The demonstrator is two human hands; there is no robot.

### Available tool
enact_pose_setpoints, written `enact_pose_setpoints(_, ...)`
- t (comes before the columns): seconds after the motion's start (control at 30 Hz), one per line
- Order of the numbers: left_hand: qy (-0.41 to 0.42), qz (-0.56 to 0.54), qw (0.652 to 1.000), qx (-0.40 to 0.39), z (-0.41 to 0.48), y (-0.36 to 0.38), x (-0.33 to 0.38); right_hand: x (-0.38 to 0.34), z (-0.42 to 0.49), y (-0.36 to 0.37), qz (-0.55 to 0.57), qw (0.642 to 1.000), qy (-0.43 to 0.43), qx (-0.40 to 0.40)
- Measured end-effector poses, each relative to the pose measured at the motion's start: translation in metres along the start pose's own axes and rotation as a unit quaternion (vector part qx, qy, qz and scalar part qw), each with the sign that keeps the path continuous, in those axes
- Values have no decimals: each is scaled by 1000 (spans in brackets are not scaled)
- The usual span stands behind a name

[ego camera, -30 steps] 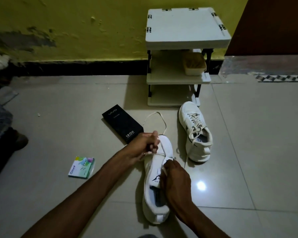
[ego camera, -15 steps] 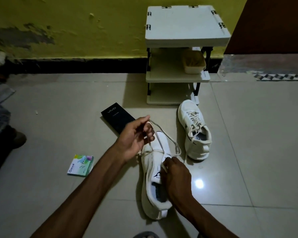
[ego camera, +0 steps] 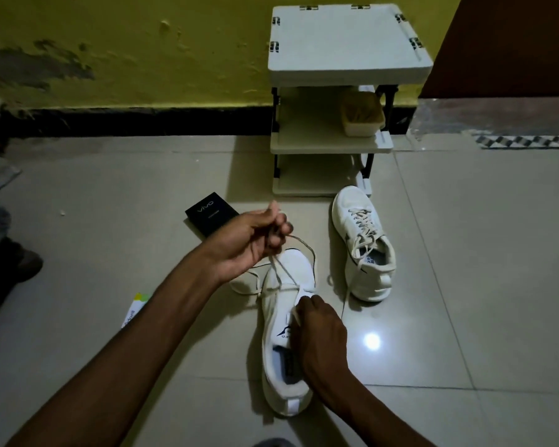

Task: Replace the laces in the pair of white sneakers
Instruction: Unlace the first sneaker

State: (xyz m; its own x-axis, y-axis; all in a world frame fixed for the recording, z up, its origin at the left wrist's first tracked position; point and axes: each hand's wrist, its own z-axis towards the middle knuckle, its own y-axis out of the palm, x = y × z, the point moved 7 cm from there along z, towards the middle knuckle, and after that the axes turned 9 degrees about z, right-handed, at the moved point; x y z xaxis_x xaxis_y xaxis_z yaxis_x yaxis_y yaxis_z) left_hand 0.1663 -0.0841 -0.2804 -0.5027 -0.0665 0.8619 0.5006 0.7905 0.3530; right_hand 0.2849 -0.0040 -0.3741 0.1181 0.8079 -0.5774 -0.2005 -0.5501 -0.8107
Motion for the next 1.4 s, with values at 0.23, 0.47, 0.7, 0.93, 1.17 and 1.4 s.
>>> enact_pose_setpoints(0.23, 1, 756, 651, 64, 14, -10, -43, 0, 2, -2, 31, 999, -14, 10)
enact_pose_setpoints(0.47, 94, 853, 505, 88, 21, 3, -76, 4, -1, -5, 50, 999, 7, -8)
enact_pose_setpoints(0.7, -106, 361, 919, 115, 24, -23, -73, 1, -3, -5, 62, 998, 0, -26)
enact_pose_setpoints(0.93, 21, -64, 951, 302, 21, -72, -24, -1, -2, -3, 60, 997, -7, -41)
enact_pose_setpoints(1.17, -19, 380, 907, 179, 26, -40, -36, 0, -2, -3, 61, 997, 1, -36)
enact_pose_setpoints(1.4, 1, 837, 545, 47, 25, -11, -63, -1, -1, -2, 68, 997, 8, -29)
